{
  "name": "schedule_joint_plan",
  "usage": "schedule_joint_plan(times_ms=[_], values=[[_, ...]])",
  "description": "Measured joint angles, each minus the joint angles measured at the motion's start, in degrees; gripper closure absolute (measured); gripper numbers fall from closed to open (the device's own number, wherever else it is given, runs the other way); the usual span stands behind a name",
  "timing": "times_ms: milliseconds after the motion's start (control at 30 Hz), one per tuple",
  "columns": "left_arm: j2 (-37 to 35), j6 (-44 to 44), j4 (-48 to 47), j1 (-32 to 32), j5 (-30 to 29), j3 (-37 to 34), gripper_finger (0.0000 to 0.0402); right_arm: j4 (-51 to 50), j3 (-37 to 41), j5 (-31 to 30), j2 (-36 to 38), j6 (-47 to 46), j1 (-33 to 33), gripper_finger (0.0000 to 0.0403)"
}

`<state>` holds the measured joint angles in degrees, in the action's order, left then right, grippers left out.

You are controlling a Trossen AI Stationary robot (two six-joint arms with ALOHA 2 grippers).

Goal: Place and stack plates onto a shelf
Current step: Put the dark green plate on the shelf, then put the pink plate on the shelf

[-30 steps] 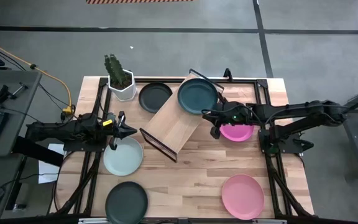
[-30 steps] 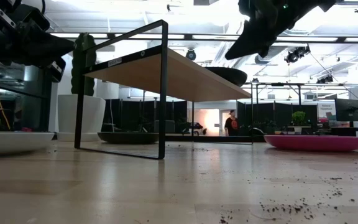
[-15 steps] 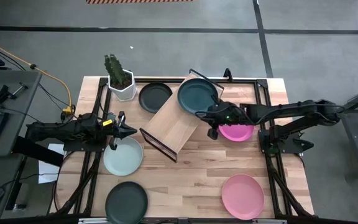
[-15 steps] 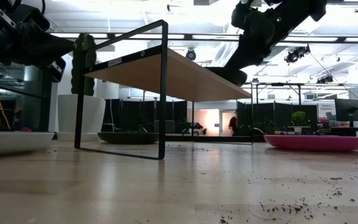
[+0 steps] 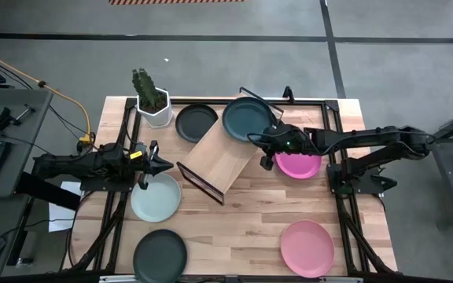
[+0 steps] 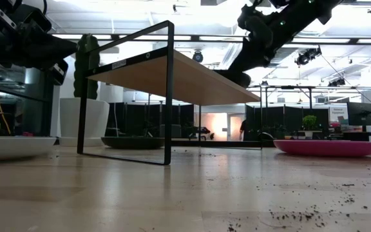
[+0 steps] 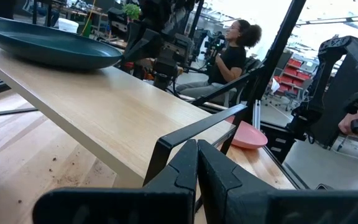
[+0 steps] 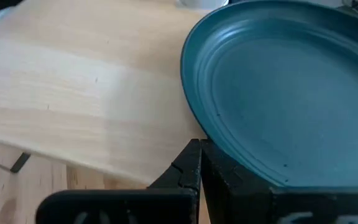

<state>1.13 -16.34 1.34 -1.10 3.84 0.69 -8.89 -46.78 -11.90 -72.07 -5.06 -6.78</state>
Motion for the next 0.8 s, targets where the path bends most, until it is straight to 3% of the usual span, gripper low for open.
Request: schedule_joint_plan(times_ms=[367, 567, 800], values=[[0.0, 0.0, 0.0, 0.0, 0.0, 0.0, 0.0402, 0.3, 0.0, 2.9, 2.5, -0.7, -0.3, 0.0403], [0.0, 0.0, 0.0, 0.0, 0.0, 0.0, 0.0402, -13.6, 0.0, 6.6, 13.1, -10.2, 0.9, 0.0403], [0.0, 0.0, 0.0, 0.0, 0.0, 0.0, 0.0402, -30.2, 0.0, 14.0, 23.3, -26.4, 7.6, 0.0403]])
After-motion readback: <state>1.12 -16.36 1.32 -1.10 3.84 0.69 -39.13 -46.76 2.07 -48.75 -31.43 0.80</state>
